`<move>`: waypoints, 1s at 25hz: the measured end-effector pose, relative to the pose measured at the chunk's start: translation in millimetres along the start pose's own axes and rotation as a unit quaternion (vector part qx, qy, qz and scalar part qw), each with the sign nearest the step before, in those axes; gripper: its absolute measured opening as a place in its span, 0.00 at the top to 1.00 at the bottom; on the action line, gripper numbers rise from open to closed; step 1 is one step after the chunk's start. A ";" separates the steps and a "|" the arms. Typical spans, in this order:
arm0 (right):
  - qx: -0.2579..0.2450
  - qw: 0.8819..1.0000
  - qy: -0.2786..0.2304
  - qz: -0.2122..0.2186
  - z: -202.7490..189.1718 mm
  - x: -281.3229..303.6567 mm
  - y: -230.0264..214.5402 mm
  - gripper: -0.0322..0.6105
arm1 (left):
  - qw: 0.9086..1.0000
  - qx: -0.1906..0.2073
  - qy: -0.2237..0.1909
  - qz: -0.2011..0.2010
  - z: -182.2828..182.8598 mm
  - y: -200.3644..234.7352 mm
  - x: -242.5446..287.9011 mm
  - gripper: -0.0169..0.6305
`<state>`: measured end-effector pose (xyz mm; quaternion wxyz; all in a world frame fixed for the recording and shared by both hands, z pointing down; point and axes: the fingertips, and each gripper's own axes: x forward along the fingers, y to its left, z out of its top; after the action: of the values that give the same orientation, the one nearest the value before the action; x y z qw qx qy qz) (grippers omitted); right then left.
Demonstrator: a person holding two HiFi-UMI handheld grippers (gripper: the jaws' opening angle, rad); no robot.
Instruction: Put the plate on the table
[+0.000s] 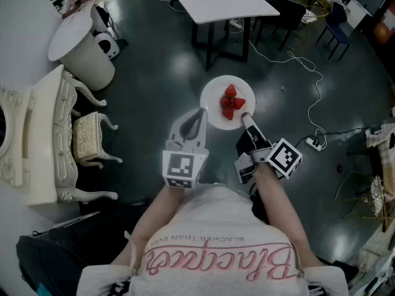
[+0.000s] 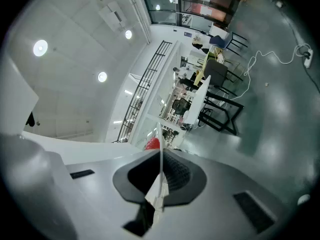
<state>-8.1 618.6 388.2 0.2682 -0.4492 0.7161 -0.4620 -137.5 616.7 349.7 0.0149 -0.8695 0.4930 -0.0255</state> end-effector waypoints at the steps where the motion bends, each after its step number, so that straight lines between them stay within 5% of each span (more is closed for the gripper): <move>1: 0.000 1.000 -0.001 0.001 -0.1 1.0 -1.7 0.93 | 1.000 0.001 -0.001 0.000 -1.7 0.9 1.0 0.97; 25: 0.015 1.000 0.016 0.005 13.6 11.2 -40.3 0.93 | 1.000 0.016 -0.003 0.012 -14.0 -6.1 37.1 0.96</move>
<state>13.7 596.1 419.0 0.2657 -0.4343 0.7157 -0.4781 -114.0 588.0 365.1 0.0302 -0.8632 0.5031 -0.0306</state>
